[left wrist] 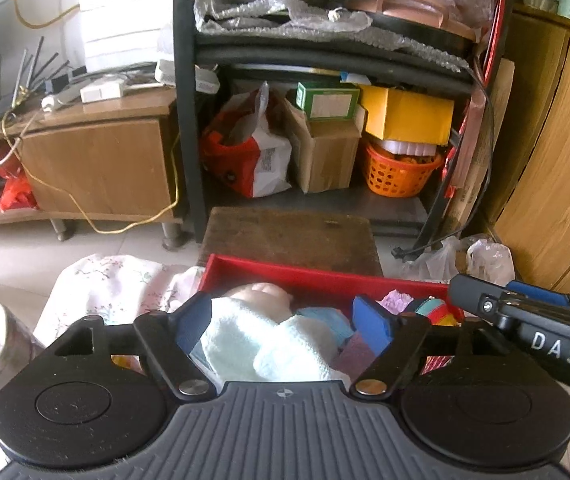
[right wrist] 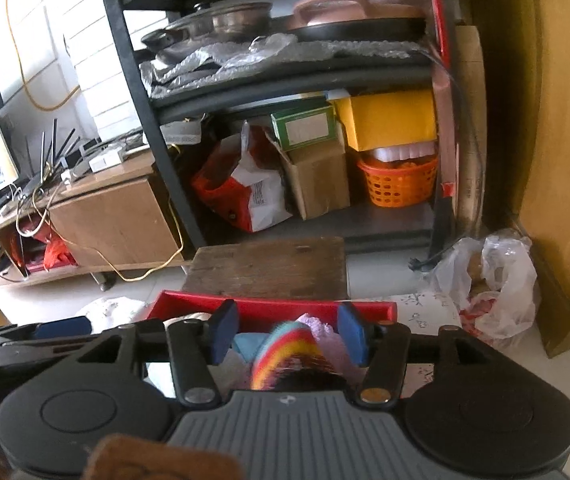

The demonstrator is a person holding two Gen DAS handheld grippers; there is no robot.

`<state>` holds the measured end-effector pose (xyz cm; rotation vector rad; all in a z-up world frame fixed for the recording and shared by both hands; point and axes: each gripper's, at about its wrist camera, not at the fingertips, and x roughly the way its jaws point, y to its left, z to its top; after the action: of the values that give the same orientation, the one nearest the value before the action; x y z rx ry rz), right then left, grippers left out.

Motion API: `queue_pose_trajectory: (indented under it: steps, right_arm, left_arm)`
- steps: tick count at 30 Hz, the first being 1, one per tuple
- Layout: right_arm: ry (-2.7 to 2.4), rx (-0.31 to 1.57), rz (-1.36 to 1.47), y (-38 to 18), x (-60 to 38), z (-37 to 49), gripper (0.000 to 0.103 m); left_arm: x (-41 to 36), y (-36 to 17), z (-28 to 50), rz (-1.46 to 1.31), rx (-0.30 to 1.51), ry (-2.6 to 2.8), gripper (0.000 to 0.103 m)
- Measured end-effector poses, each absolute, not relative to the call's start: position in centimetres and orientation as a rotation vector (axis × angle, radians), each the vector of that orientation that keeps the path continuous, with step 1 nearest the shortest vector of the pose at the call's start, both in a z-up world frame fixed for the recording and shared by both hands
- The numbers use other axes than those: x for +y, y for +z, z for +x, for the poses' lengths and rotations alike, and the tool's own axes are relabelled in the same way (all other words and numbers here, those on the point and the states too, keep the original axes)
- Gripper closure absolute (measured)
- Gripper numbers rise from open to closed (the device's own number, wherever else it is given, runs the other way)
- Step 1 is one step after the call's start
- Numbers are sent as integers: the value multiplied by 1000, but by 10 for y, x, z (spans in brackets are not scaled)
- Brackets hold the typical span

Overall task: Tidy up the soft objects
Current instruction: 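Open both grippers to drop the towel and striped hat into the red box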

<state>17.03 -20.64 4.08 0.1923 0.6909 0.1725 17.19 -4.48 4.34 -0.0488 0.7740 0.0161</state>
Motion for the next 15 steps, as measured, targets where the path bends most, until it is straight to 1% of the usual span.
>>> queue_pose_trajectory:
  steps: [1, 5, 15]
  right_arm:
    - [172, 686, 192, 43, -206, 168, 75]
    - [164, 665, 182, 53, -205, 155, 73]
    - [146, 606, 228, 71, -208, 118, 71]
  left_arm:
    - [-44, 45, 170, -50, 771, 15, 24]
    - [-43, 52, 159, -47, 762, 14, 23]
    - [-33, 66, 134, -86, 738, 7, 22]
